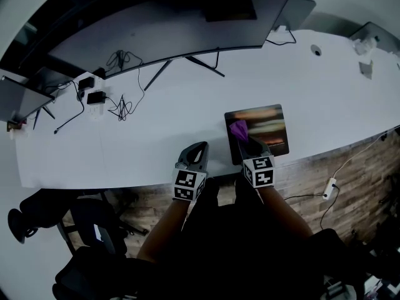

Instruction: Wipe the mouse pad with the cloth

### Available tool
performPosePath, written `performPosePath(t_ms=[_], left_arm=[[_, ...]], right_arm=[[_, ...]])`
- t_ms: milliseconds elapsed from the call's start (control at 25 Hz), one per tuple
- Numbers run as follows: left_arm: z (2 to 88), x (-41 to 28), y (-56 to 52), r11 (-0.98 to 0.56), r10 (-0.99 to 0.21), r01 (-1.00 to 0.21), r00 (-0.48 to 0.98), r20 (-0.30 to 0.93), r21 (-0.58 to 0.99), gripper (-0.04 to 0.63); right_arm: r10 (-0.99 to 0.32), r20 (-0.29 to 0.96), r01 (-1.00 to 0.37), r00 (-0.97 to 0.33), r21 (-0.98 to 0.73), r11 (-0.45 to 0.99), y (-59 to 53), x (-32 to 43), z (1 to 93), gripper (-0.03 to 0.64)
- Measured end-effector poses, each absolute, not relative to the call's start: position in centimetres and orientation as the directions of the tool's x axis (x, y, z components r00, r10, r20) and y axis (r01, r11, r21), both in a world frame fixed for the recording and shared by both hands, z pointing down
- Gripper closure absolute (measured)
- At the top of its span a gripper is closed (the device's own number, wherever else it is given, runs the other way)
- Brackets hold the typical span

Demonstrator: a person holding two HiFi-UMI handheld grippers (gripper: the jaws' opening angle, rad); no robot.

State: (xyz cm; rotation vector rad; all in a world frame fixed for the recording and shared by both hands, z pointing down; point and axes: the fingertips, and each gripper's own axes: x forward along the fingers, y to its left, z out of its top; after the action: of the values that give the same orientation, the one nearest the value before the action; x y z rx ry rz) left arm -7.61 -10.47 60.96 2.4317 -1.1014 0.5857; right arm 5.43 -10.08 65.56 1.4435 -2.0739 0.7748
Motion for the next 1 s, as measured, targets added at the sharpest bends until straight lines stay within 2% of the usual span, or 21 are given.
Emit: performPosePath(t_ms=[1000], left_arm=[[61.2,-0.7,-9.9,-0.650,-0.562,-0.735,0.635,0.531,0.191,0.577]], right_arm=[[-0.689,0.691,-0.975,-0.218,-0.124,0.184,-9.3,14.4,65.7,0.502]])
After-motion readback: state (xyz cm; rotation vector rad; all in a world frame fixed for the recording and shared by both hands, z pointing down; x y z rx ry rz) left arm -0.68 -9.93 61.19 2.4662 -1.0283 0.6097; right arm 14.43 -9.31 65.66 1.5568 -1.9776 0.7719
